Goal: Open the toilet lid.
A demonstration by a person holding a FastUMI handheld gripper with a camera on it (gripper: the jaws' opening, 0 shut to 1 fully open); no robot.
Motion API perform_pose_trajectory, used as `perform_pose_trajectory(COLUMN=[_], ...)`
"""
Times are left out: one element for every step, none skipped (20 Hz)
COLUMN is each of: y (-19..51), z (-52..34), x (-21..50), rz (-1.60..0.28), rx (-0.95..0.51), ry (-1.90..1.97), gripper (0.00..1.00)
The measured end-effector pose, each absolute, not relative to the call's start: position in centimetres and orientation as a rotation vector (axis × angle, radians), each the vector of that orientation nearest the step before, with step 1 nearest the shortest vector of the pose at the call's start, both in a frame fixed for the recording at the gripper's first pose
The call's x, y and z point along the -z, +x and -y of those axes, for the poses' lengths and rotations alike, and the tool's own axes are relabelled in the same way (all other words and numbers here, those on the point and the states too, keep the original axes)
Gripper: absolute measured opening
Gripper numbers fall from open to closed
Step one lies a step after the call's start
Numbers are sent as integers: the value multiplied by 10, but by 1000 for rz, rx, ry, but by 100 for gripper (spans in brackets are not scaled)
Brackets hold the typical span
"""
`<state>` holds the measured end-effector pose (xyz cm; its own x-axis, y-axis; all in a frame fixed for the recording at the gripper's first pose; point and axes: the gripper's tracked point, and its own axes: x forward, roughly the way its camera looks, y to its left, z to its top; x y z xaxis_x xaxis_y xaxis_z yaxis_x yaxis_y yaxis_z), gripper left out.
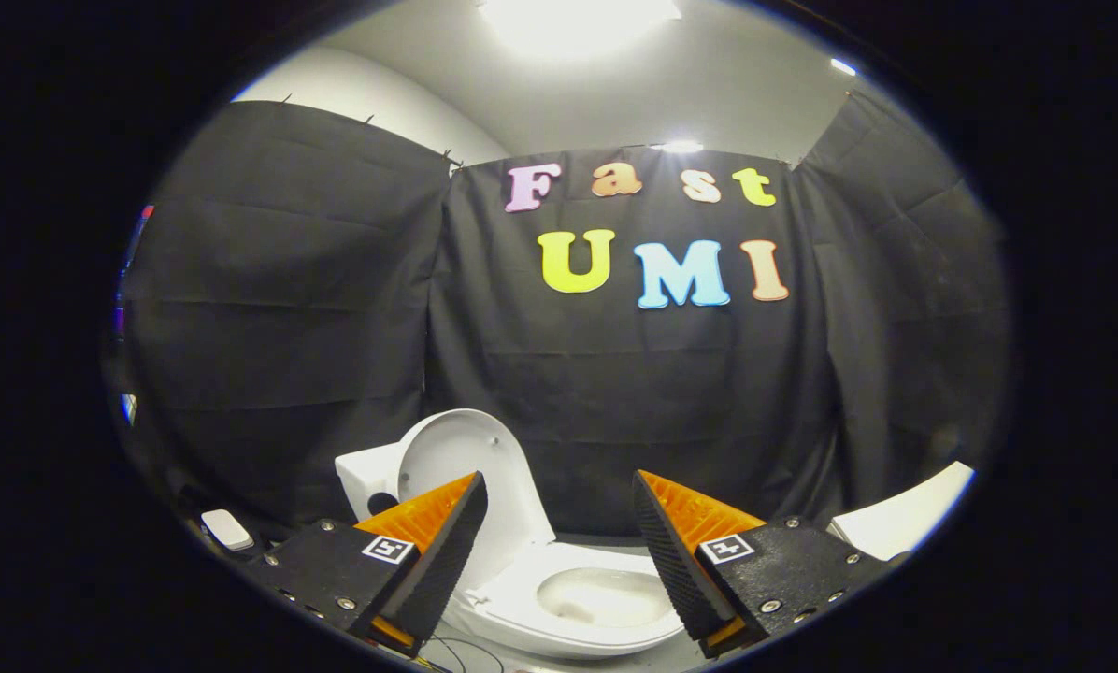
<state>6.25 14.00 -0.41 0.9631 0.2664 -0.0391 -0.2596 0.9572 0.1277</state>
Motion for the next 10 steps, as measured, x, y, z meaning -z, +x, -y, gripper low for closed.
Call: perform_pose_trajectory(y=[60,56,52,45,38,31,28,26,24,23], z=[-127,-115,-104,-96,-89,-76,-62,-51,-44,-36], x=[3,2,7,16,18,16,15,16,12,3], rz=[-51,-47,-57,-65,-60,-50,-45,-47,-45,-33], rx=[-251,-236,-224,-227,-231,-218,-202,-192,-187,-180], ry=[134,145,151,143,122,101,86,80,82,85], gripper=[95,95,95,95,95,95,95,95,95,95])
